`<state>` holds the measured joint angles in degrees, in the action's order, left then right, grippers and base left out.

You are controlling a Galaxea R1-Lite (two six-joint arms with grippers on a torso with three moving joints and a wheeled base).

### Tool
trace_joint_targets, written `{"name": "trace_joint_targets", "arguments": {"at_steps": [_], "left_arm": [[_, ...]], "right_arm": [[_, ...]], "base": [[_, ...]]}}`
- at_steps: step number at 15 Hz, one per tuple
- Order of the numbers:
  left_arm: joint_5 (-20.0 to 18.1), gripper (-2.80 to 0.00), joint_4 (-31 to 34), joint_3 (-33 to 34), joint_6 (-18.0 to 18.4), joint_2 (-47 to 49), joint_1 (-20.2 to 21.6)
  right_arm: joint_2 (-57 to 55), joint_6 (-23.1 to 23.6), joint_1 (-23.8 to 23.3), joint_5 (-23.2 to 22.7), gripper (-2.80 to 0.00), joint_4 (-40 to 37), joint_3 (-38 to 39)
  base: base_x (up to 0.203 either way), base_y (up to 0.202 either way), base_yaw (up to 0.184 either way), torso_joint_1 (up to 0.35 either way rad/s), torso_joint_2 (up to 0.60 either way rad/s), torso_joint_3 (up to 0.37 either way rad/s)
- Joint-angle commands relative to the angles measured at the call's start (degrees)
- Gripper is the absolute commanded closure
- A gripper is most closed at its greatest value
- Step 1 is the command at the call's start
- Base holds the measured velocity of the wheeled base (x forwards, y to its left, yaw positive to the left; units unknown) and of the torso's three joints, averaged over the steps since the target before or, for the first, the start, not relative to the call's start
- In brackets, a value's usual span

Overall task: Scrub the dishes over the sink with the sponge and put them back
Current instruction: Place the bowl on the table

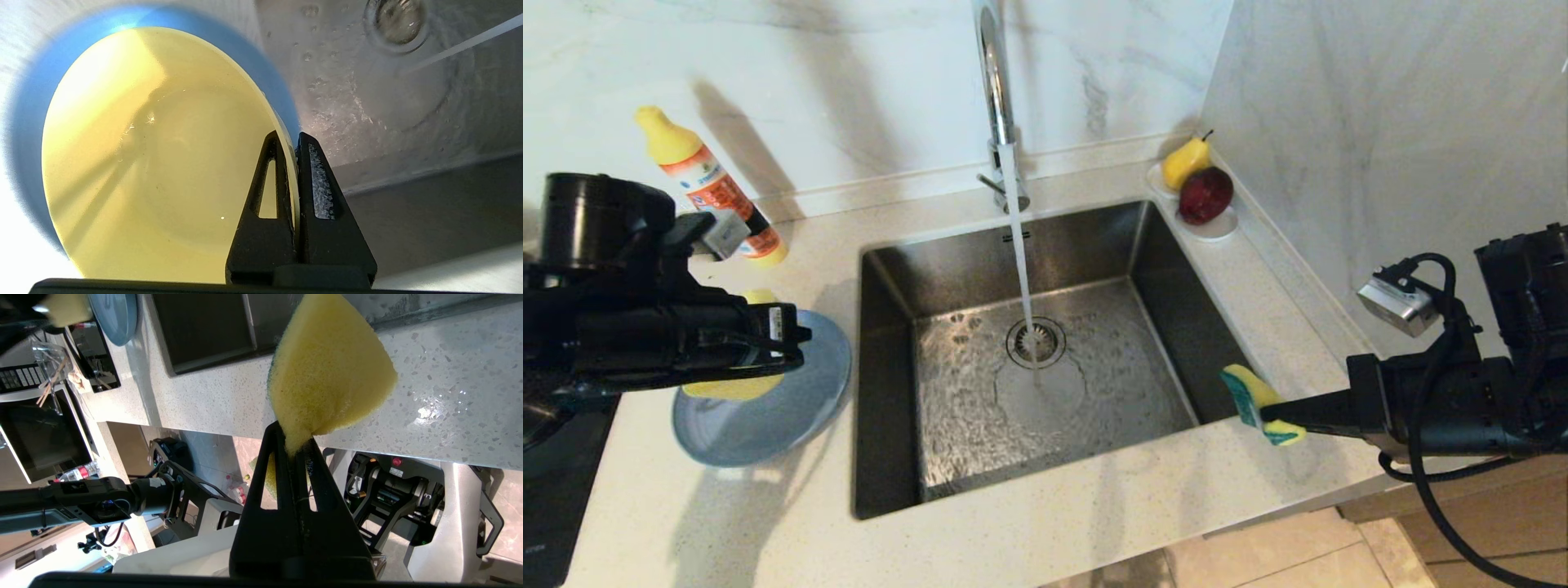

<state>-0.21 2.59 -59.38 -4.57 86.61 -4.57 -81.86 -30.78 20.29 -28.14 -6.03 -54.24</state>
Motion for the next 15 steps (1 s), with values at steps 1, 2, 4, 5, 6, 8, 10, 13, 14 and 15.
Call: {"name": "trace_joint_targets", "arguments": {"at_steps": [1,2,4,5,6,8,10,13,14,15], "left_arm": [[0.0,0.00,7.1,-4.1,-0.5,-5.0,0.1],[0.1,0.00,9.5,-4.7,-0.7,-6.5,0.1],[2.1,0.00,13.4,-4.9,-1.5,-8.3,2.0],[4.3,0.00,14.9,-5.0,-2.4,-9.0,3.3],[5.1,0.00,15.7,-5.0,-3.3,-9.4,4.2],[5.3,0.00,16.5,-5.0,-4.4,-9.3,10.8],[5.1,0.00,16.6,-4.8,-6.1,-7.9,17.6],[4.7,0.00,16.2,-4.9,-9.7,-4.6,24.4],[3.9,0.00,16.0,-5.0,-10.4,-3.0,26.5],[3.2,0.00,15.4,-4.9,-11.5,-1.2,28.0]], "right_arm": [[0.4,-0.2,0.0,-0.1,0.00,0.0,0.0],[0.5,-0.1,0.0,-0.1,0.00,0.0,0.0],[0.8,-0.1,-0.1,-0.1,0.00,-0.1,0.1],[0.9,-0.1,-0.1,0.0,0.00,-0.1,0.0],[1.0,0.0,-0.2,0.0,0.00,-0.1,0.1],[0.4,0.1,-0.9,0.0,0.00,-0.1,0.1],[-0.1,0.1,-1.4,0.0,0.00,-0.1,-0.1],[-0.8,0.1,-1.7,0.0,0.00,-0.1,-0.2],[-0.8,0.1,-1.8,0.0,0.00,-0.1,-0.1],[-0.8,0.1,-1.8,0.0,0.00,-0.1,-0.2]], "base": [[0.000,0.000,0.000,0.000,0.00,0.000],[0.000,0.000,0.000,0.000,0.00,0.000],[0.000,0.000,0.000,0.000,0.00,0.000],[0.000,0.000,0.000,0.000,0.00,0.000],[0.000,0.000,0.000,0.000,0.00,0.000],[0.000,0.000,0.000,0.000,0.00,0.000],[0.000,0.000,0.000,0.000,0.00,0.000],[0.000,0.000,0.000,0.000,0.00,0.000],[0.000,0.000,0.000,0.000,0.00,0.000],[0.000,0.000,0.000,0.000,0.00,0.000]]}}
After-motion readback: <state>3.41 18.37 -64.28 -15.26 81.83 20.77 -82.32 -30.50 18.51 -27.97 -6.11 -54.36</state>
